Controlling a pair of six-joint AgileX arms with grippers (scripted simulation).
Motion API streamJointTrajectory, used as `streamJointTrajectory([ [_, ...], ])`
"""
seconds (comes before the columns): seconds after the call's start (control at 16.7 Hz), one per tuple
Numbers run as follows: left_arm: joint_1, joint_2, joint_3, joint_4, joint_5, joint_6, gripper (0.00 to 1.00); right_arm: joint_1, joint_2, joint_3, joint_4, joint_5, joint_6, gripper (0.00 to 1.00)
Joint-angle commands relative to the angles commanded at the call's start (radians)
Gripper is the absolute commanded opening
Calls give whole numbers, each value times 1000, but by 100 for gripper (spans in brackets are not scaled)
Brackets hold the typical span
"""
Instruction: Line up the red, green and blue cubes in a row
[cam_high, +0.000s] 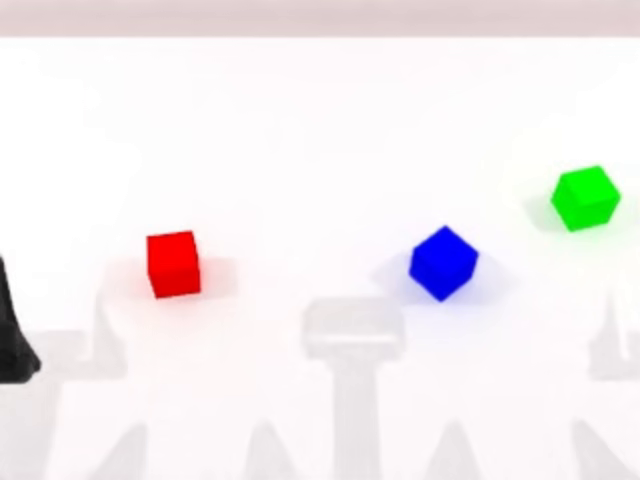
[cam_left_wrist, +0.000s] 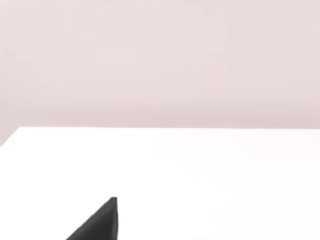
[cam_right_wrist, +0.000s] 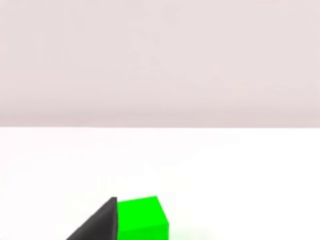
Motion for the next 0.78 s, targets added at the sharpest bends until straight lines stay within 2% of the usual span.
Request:
streamJointTrajectory([
  [0.36,-17,104,102,-71,-3,-31,100,0,0,0,0,0,0,100],
  [0.54,-51,292,276,-187,-2,-80,100,0,0,0,0,0,0,100],
  [0.78,-111,670,573,-400,1,-165,100,0,0,0,0,0,0,100],
])
